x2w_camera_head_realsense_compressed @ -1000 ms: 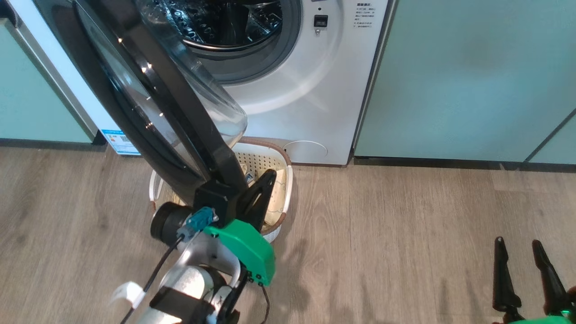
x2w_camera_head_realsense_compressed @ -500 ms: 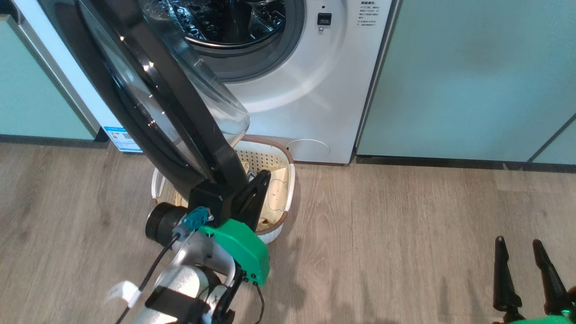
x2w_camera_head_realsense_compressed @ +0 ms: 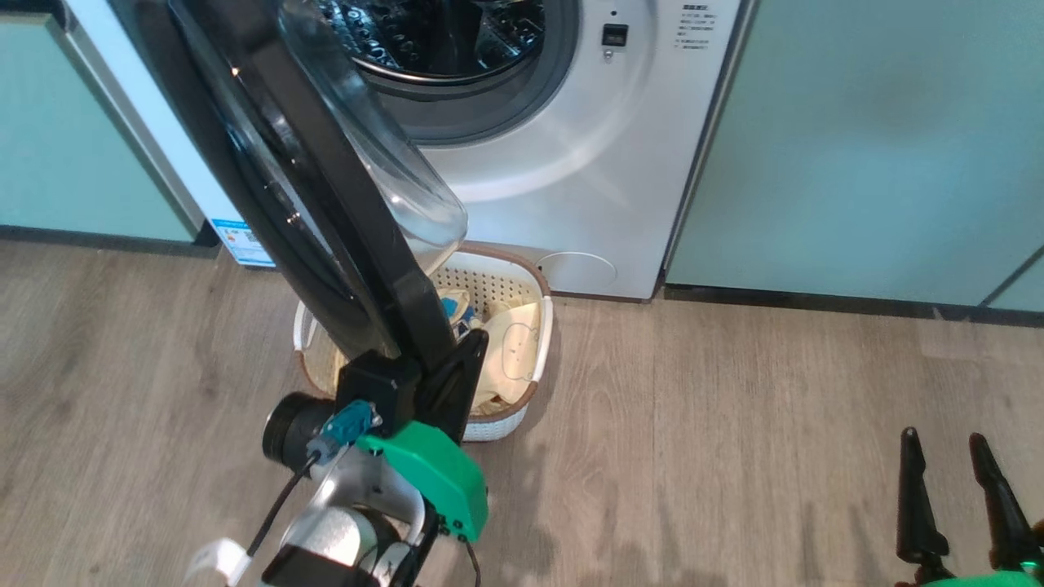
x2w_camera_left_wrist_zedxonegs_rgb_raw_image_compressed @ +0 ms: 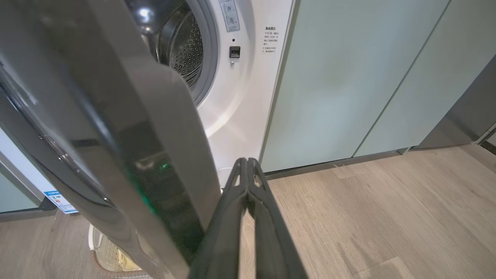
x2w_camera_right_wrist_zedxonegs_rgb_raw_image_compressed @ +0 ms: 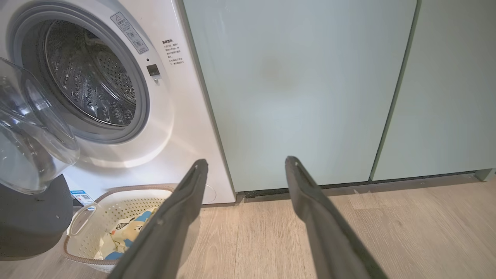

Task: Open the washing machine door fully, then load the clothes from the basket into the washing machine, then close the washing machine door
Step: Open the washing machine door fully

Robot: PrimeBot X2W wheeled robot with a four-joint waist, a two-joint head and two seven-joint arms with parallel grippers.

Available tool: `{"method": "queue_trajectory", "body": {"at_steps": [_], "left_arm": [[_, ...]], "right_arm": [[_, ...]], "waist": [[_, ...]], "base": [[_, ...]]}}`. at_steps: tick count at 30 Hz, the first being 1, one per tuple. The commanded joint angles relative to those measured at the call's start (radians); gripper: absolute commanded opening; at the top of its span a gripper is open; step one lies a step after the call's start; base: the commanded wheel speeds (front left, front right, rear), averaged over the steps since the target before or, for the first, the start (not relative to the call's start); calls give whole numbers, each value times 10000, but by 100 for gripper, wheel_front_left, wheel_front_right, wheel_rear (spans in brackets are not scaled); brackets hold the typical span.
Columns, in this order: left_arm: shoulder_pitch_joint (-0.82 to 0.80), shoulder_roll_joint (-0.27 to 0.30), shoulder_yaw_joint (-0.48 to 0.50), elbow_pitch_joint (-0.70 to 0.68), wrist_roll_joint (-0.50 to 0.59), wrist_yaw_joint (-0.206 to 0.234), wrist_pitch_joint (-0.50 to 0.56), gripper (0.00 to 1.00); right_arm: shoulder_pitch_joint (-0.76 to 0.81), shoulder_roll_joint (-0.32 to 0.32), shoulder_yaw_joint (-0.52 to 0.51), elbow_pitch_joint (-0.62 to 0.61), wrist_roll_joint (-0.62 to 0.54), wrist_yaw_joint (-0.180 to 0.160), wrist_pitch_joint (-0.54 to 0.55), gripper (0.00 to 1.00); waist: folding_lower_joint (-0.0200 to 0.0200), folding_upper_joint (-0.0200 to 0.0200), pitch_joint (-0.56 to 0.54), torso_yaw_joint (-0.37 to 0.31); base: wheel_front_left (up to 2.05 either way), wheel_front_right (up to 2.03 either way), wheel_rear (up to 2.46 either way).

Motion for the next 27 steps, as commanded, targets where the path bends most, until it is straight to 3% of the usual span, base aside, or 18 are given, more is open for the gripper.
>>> {"method": "queue_trajectory", "body": {"at_steps": [1,10,27], "left_arm": [[-203,151,567,-306,-27,166,-48,0],[43,187,639,-483,-33,357,-206,0],[250,147,252,-840,68,442,-384,0]], "right_arm": [[-406,-108,138,-324,44,-27,-95,100],[-369,-108,122,-338,-34,-27,-95,100],[-375,-108,72,-377,-127,-27,-95,100]], "waist": [[0,0,6,56],[0,0,-2,552],[0,0,79,2191]], "base": [[0,0,0],[0,0,0],[0,0,0]]}}
